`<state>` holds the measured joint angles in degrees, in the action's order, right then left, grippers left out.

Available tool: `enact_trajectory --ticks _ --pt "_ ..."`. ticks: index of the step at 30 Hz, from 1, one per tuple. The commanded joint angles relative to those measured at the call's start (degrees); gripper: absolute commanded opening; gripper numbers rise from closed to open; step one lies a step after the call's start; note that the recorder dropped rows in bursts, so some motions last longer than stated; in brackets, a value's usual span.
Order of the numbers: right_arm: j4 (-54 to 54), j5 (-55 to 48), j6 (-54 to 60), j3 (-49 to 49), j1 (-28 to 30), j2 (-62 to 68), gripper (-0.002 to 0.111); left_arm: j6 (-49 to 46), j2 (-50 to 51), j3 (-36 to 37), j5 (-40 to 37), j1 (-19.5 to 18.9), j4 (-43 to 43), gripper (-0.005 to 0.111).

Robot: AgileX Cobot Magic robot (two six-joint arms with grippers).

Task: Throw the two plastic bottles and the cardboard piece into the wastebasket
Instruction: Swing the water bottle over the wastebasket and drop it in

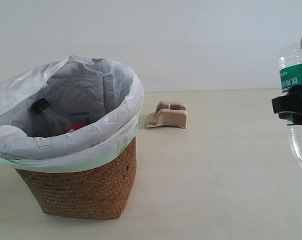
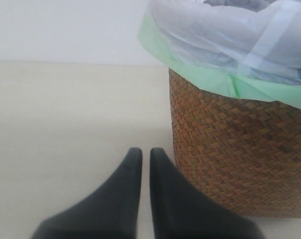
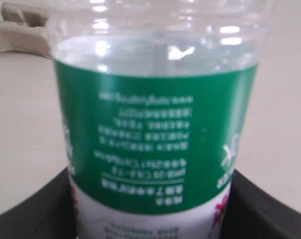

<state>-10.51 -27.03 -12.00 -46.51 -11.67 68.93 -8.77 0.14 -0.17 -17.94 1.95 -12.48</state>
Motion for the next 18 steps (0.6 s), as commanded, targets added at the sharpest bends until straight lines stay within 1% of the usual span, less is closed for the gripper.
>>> enact_trajectory --ticks 1,6,9,11,12,13,15,16,17,18 --pt "-2.97 -0.17 0.77 0.25 0.86 -0.38 0.000 0.50 -0.14 0.17 0.17 -0.19 0.11 0.006" --pt "-3.38 1.45 -0.18 0.25 0.86 -0.28 0.000 0.50 -0.14 0.17 0.17 -0.19 0.11 0.006" --pt "-2.07 6.99 -2.93 0.00 0.40 0.29 0.000 0.50 -0.14 0.17 0.17 -0.19 0.11 0.006" --pt "3.39 12.02 -1.09 -2.57 -2.56 1.12 0.000 0.50 -0.14 0.17 0.17 -0.19 0.11 0.006" --pt "7.56 12.86 0.90 -4.93 -4.78 1.78 0.000 0.50 -0.14 0.17 0.17 -0.19 0.11 0.006" --pt "12.29 12.85 3.92 -9.17 -8.28 2.70 0.002 0.50 -0.14 0.17 0.17 -0.19 0.11 0.006" --pt "20.96 8.77 9.86 -20.75 -16.38 5.60 0.013 0.50 -0.14 0.17 0.17 -0.19 0.11 0.006" --pt "26.00 6.68 12.30 -26.97 -20.20 7.74 0.023 0.50 -0.14 0.17 0.17 -0.19 0.11 0.006" --pt "30.04 4.85 14.44 -33.13 -23.46 10.06 0.035 0.50 -0.14 0.17 0.17 -0.19 0.11 0.006" --pt "31.48 3.17 15.38 -37.92 -25.56 12.52 0.047 0.50 -0.14 0.17 0.17 -0.19 0.11 0.006"
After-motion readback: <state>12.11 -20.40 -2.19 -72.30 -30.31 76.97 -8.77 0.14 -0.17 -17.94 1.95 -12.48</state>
